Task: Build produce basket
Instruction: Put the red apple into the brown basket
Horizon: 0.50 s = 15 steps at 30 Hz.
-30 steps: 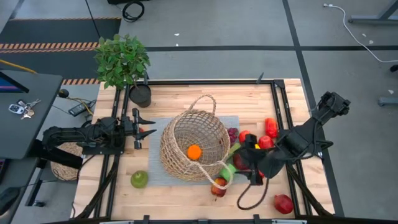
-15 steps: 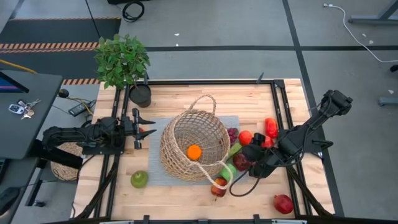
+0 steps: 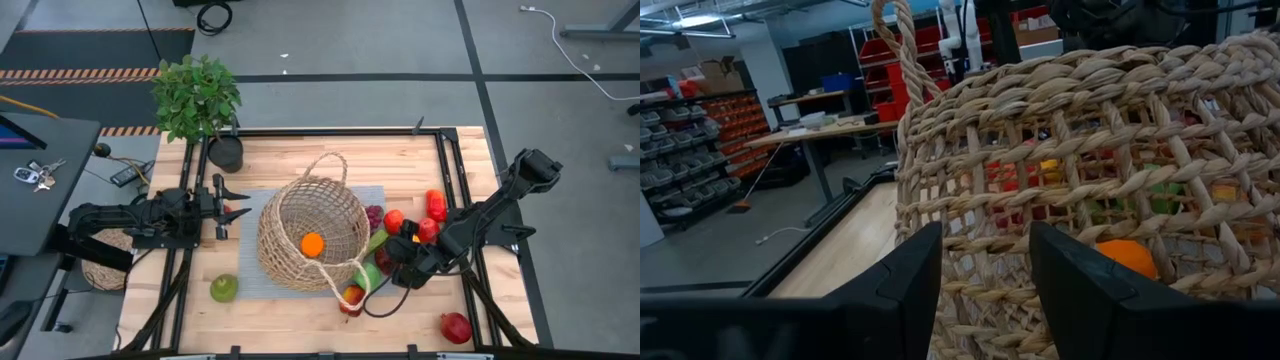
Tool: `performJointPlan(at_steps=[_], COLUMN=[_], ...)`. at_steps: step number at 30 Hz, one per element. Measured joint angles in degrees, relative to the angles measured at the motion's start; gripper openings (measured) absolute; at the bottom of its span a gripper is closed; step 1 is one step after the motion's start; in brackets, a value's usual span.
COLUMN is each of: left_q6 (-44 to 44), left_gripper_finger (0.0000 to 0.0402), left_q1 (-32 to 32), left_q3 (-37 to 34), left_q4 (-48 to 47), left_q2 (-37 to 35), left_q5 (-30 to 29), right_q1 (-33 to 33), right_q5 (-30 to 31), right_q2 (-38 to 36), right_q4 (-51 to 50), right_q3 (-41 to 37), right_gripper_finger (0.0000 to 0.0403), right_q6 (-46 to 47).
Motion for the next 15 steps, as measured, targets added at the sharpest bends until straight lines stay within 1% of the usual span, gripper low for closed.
performJointPlan(at_steps=[4, 8, 11, 15], left_q6=[0.0, 0.0, 0.0, 0.0], left_gripper_finger=[0.016, 0.016, 0.016, 0.016], left_q1=[0.0, 0.0, 0.0, 0.0], left_q3=[0.0, 0.0, 0.0, 0.0], left_q4=[0.0, 0.0, 0.0, 0.0], left_q2=[0.0, 0.0, 0.0, 0.0], left_q5=[0.0, 0.0, 0.0, 0.0], right_q1=[0.0, 0.4, 0.9, 0.9], right_q5=[0.0, 1.8, 3.3, 6.2], right_q2=[-1.8, -5.1, -8.5, -13.6], right_q4=[-4.4, -8.7, -11.7, -17.2], right_q3=[2.5, 5.7, 5.6, 3.5], right_gripper_finger=[0.0392, 0.0392, 0.0392, 0.0392], right_q6=[-0.4, -1.4, -1.4, 2.5])
